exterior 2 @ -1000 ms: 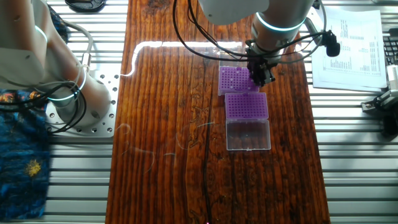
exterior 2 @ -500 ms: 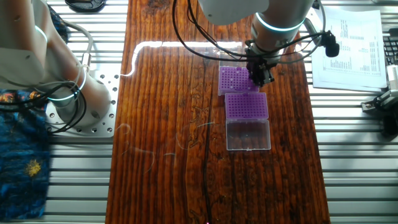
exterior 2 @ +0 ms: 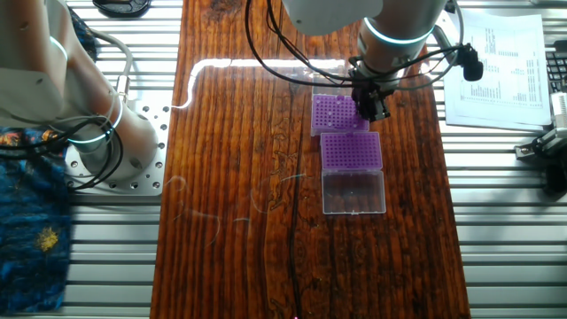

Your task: Transfer all small pipette tips from one holder to another

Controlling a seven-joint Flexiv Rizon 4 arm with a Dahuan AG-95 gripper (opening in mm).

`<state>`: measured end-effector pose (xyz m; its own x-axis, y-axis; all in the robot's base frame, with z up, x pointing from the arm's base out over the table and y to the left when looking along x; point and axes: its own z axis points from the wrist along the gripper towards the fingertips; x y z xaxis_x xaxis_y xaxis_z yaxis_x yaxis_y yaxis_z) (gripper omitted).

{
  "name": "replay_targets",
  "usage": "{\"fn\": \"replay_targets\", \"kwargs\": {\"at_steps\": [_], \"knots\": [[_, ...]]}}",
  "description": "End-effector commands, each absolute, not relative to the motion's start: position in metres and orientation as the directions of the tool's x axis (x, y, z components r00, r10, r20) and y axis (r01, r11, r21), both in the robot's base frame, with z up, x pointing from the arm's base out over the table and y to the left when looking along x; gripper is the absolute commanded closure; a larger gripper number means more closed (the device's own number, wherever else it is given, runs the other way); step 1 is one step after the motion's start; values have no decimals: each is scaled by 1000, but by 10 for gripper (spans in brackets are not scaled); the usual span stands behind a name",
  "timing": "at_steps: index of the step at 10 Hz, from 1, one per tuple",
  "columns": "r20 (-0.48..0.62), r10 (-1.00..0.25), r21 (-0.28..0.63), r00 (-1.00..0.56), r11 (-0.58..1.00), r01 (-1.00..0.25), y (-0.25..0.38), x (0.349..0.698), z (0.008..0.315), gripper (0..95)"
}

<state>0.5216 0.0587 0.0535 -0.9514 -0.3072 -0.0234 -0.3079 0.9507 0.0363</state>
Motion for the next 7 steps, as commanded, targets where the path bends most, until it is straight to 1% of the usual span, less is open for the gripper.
{"fn": "replay_targets", "kwargs": {"at_steps": [1, 7], "knots": [[-23, -304, 36, -952, 952, -305, 58, 522, 55, 950], [-15, -303, 37, -953, 952, -303, 58, 523, 72, 950]]}}
